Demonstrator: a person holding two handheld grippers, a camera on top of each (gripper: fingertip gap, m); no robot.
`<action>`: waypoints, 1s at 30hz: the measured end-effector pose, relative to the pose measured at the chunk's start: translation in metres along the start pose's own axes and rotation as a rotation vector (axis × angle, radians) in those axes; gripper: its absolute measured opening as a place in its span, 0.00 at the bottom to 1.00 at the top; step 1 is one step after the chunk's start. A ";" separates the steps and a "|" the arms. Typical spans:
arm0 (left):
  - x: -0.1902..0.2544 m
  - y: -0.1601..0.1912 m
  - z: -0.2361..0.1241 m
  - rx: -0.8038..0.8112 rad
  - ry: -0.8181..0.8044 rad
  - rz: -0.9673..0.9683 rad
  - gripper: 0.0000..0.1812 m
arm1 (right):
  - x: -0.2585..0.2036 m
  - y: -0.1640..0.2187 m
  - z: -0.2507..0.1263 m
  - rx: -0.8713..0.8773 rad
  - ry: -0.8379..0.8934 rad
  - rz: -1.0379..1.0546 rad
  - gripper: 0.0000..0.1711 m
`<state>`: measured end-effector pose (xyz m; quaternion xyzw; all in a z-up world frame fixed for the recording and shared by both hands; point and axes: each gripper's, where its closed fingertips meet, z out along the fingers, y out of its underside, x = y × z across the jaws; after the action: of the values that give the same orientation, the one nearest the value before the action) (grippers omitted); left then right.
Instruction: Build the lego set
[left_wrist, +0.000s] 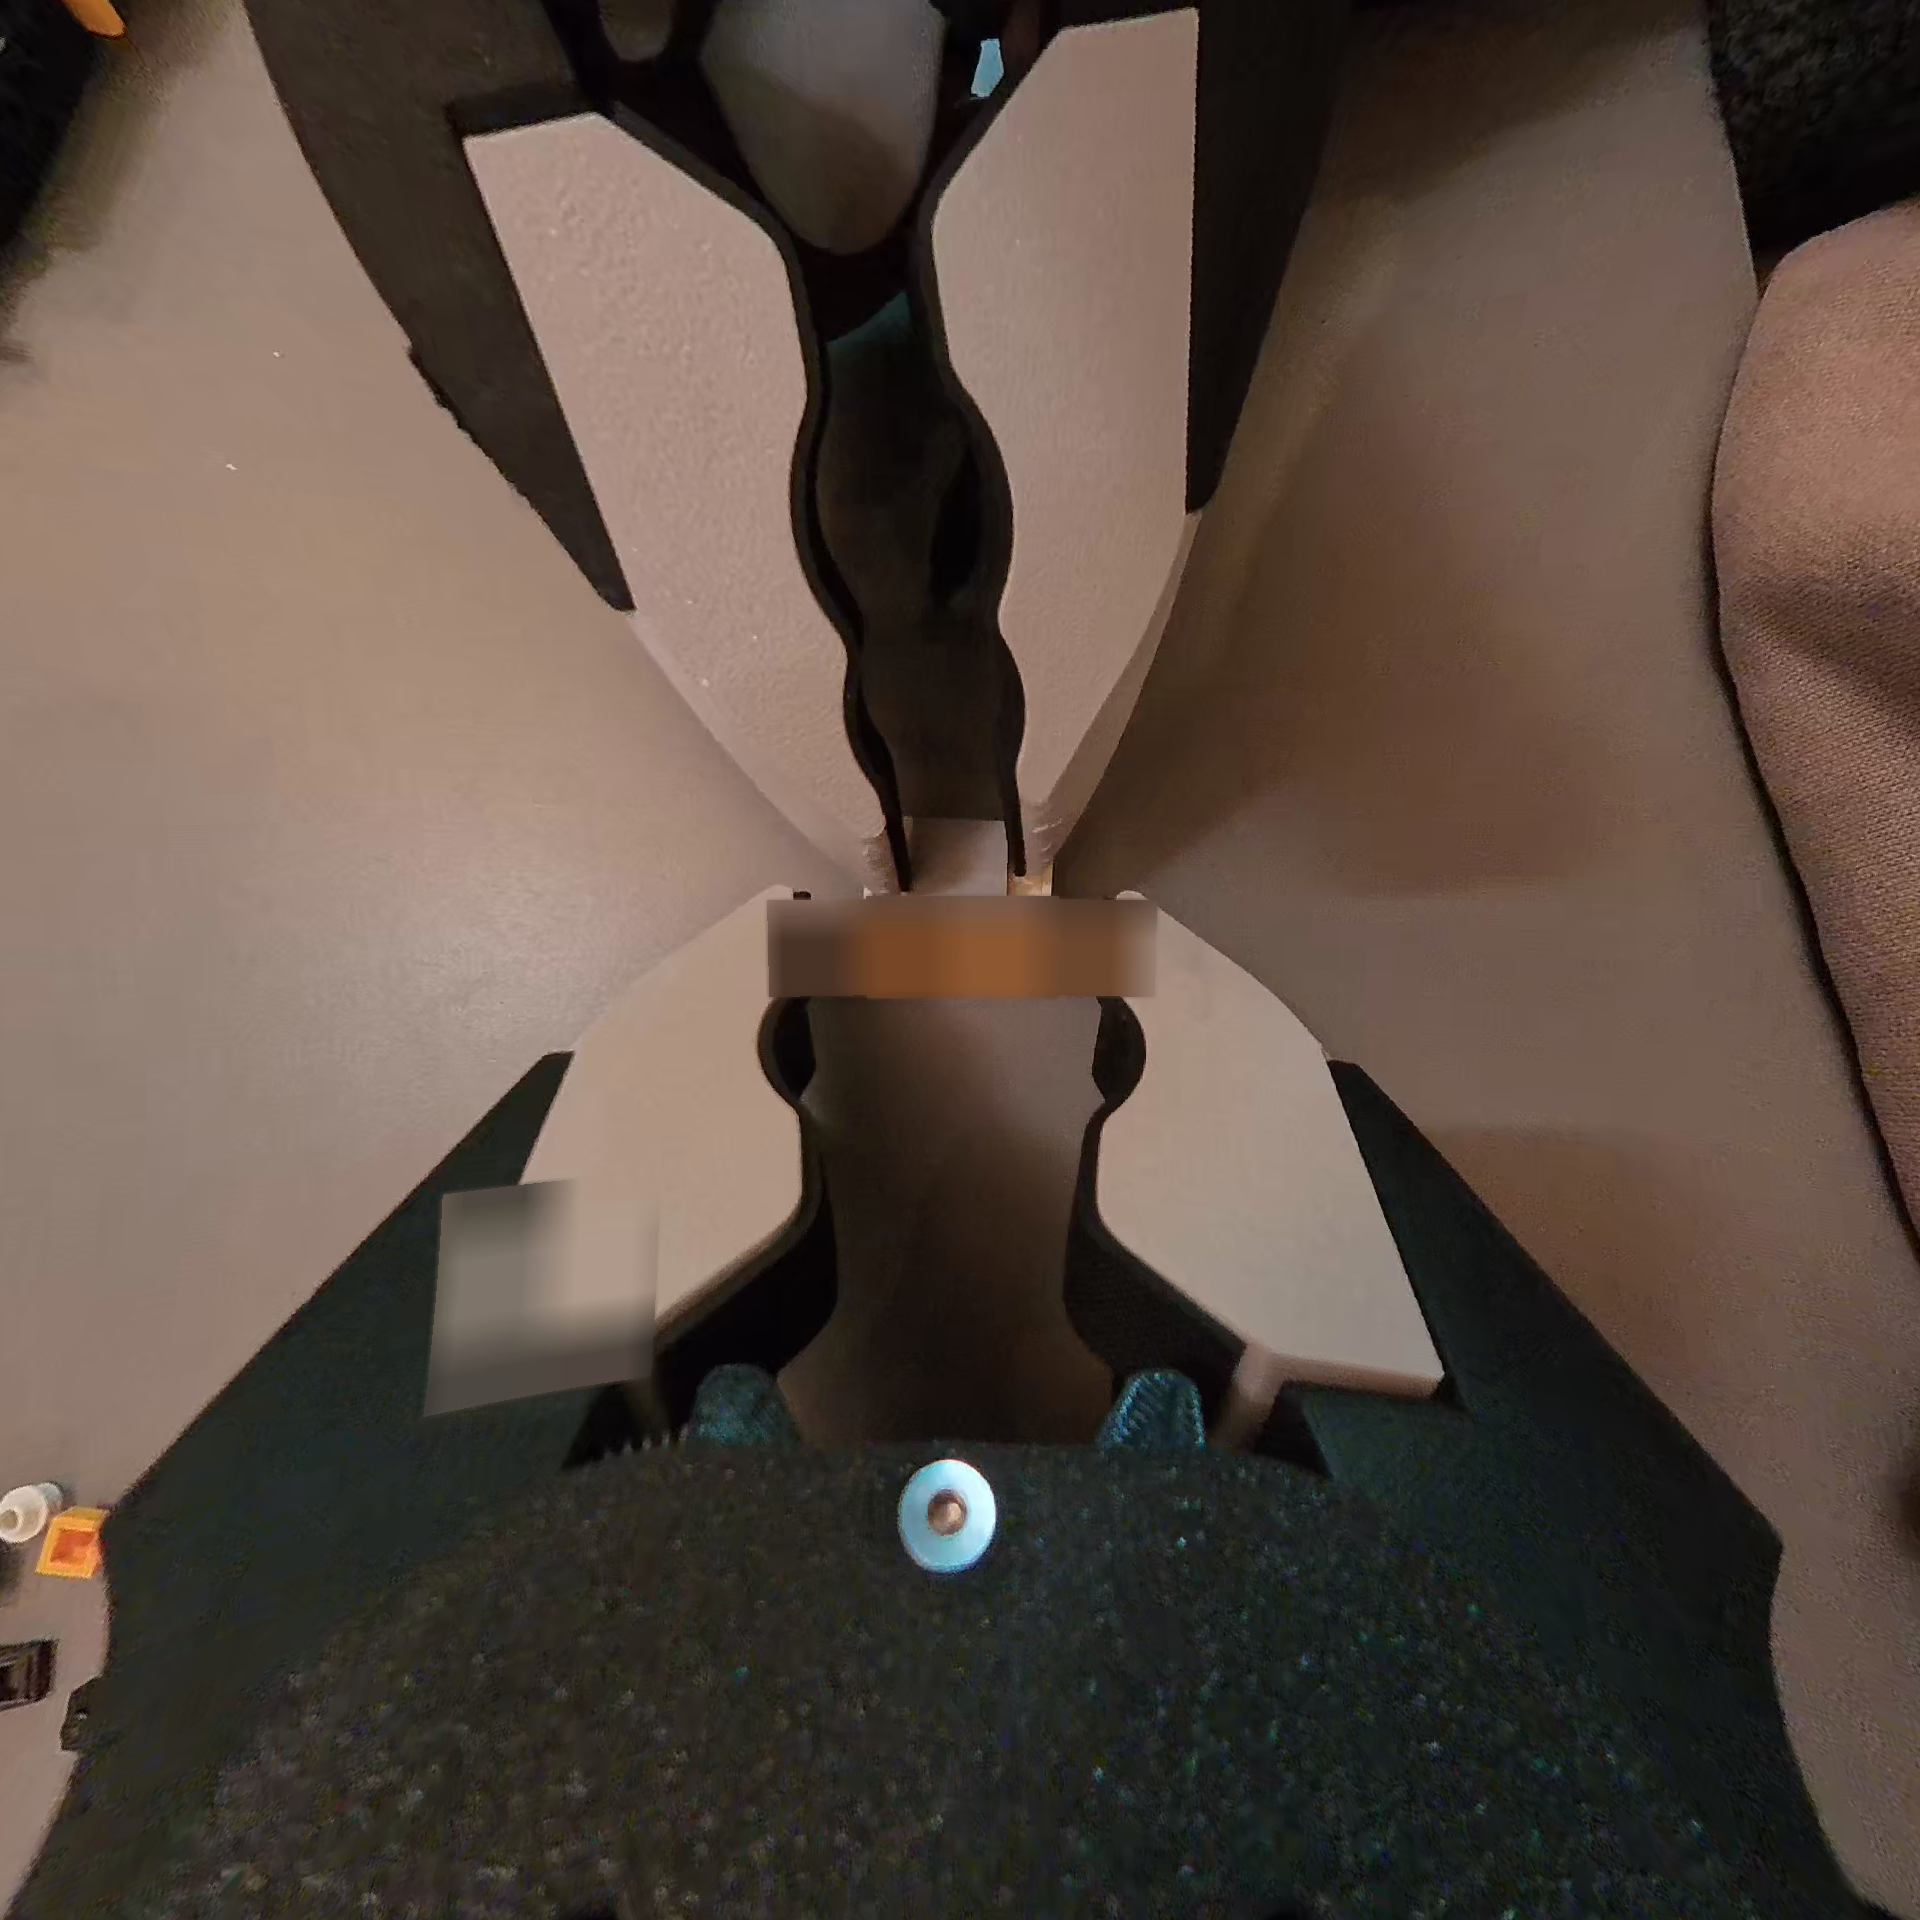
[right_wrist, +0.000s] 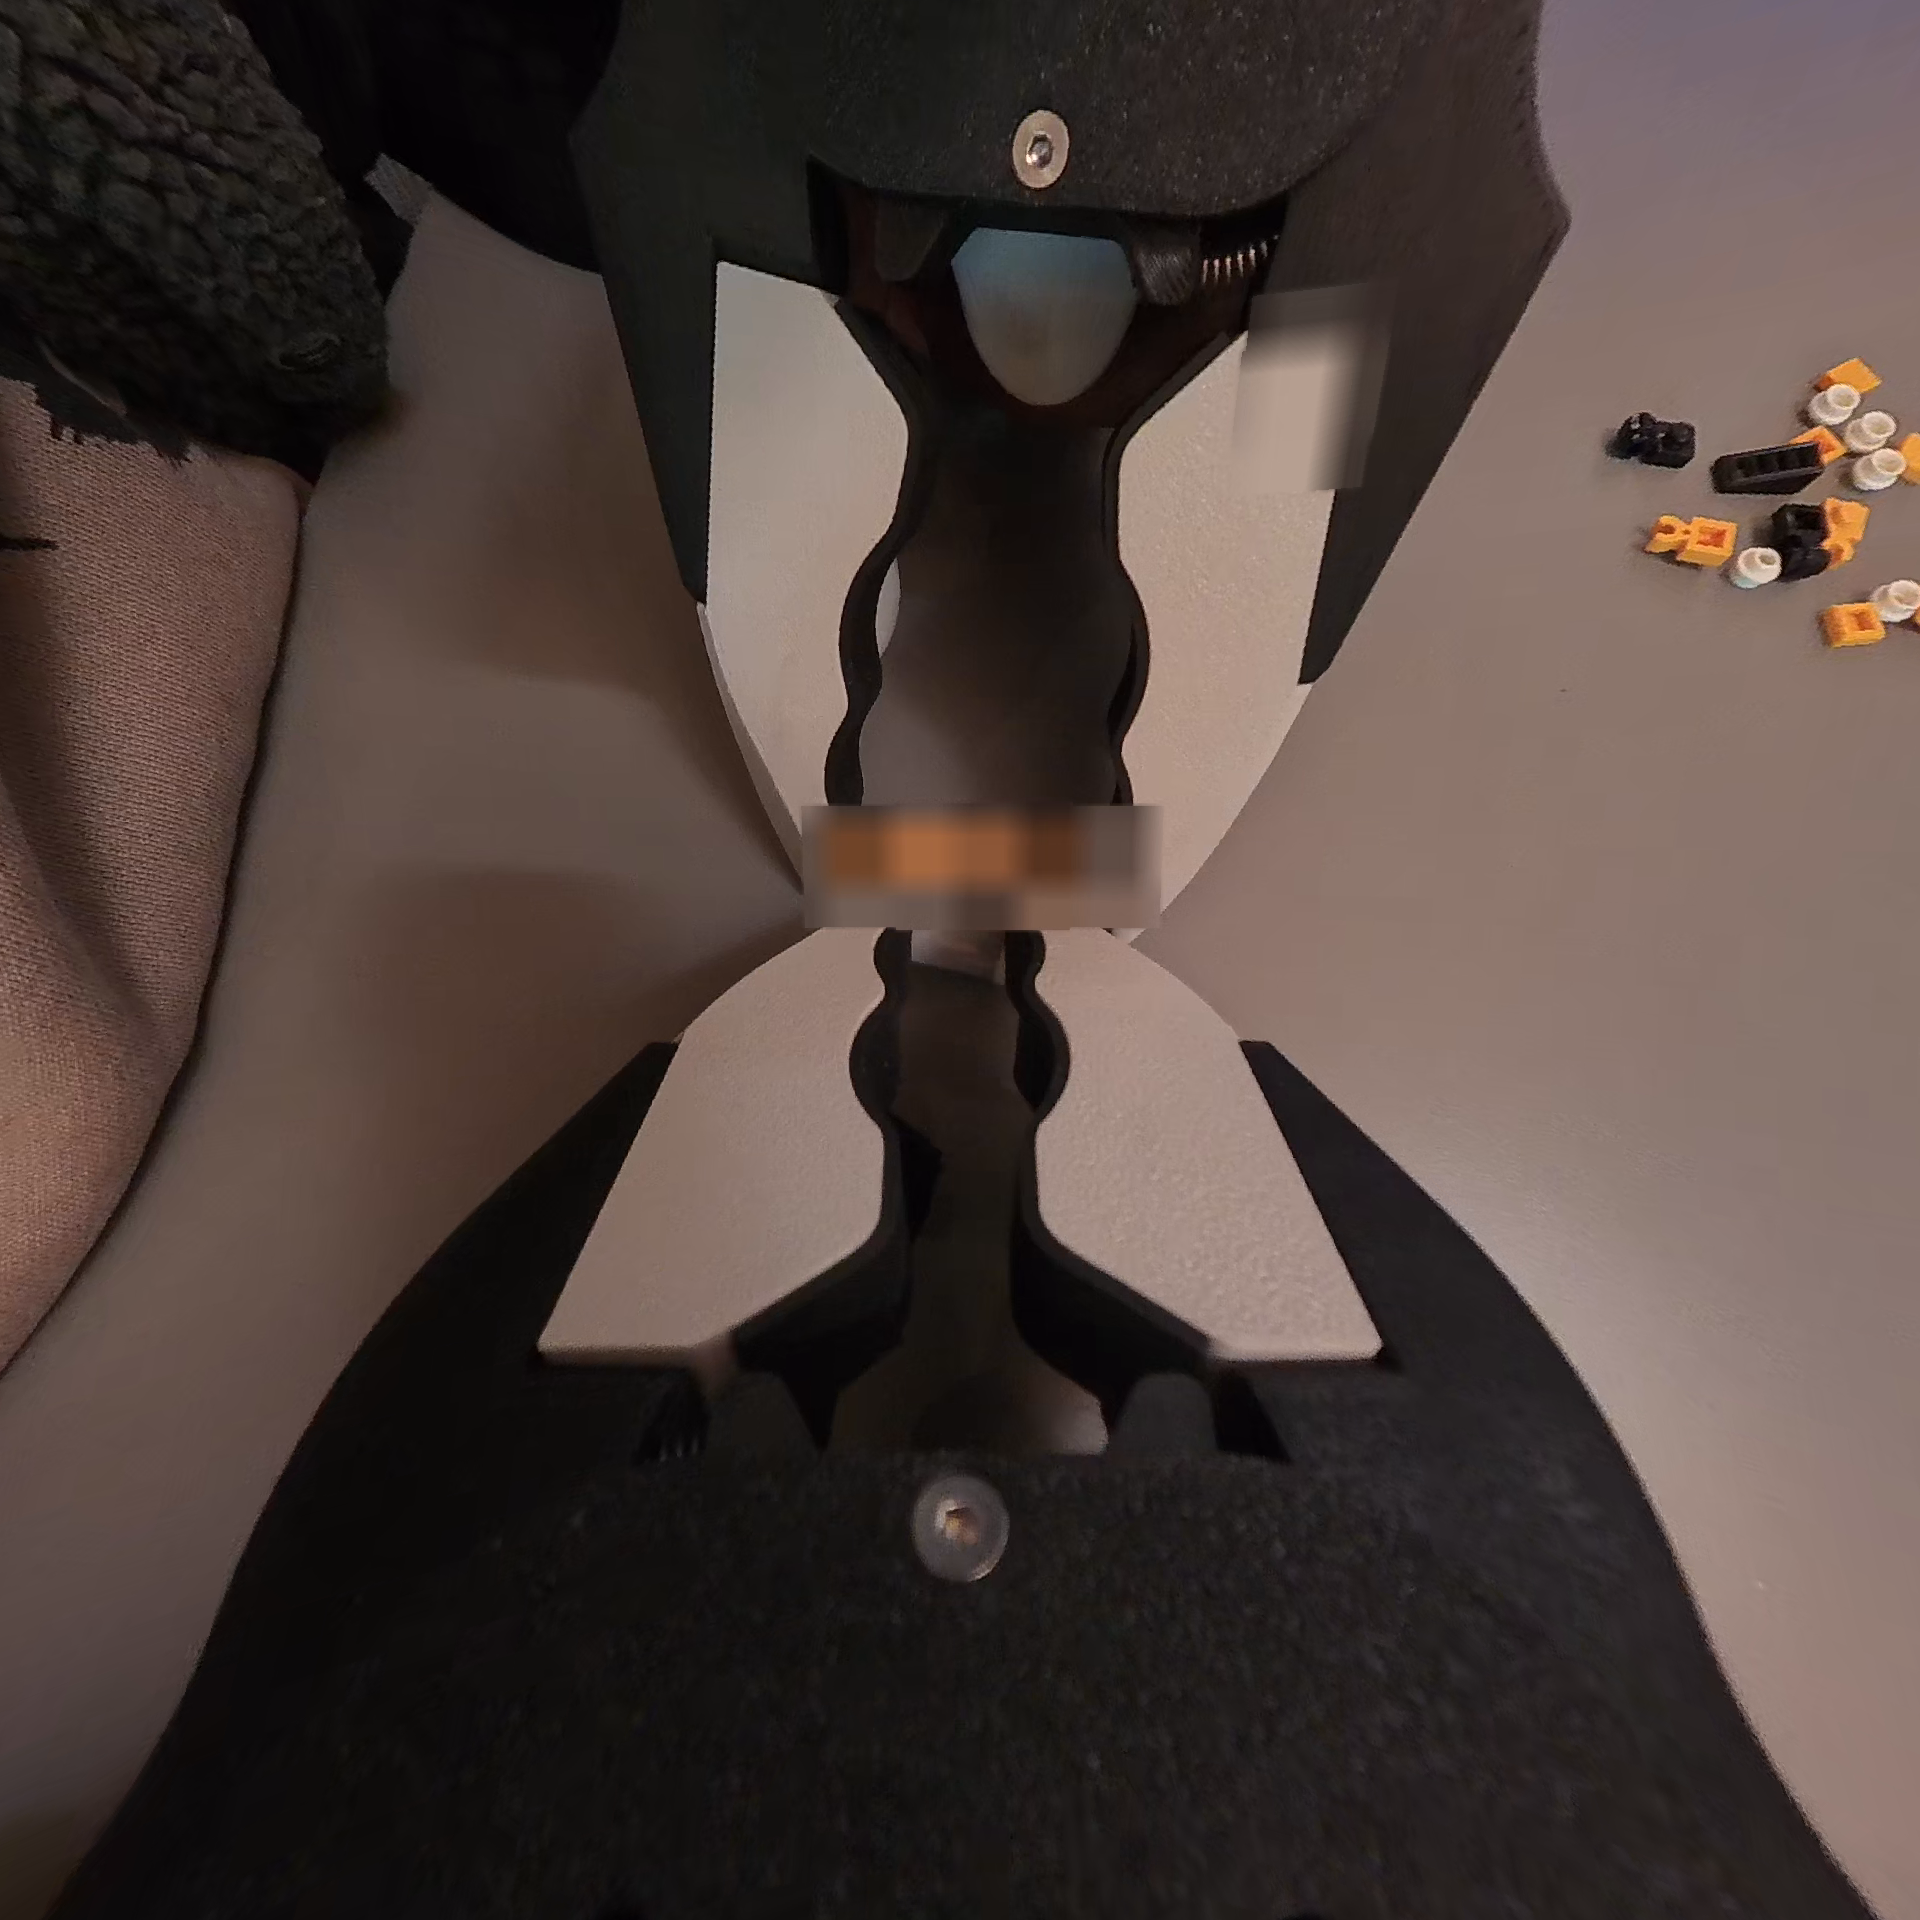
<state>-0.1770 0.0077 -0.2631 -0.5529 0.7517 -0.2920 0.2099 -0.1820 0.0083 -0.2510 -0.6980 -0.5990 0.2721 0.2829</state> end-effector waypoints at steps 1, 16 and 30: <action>0.000 0.000 0.000 0.000 0.000 0.000 0.28 | 0.000 0.000 0.000 0.002 -0.001 0.002 0.10; -0.001 0.000 0.000 0.001 -0.002 -0.009 0.28 | 0.002 -0.006 0.002 0.017 0.015 0.009 0.10; 0.002 -0.002 0.000 -0.009 -0.014 0.024 0.28 | 0.000 -0.004 0.004 -0.009 0.009 0.002 0.11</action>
<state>-0.1760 0.0052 -0.2620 -0.5468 0.7581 -0.2821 0.2163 -0.1881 0.0089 -0.2507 -0.7009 -0.5983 0.2666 0.2823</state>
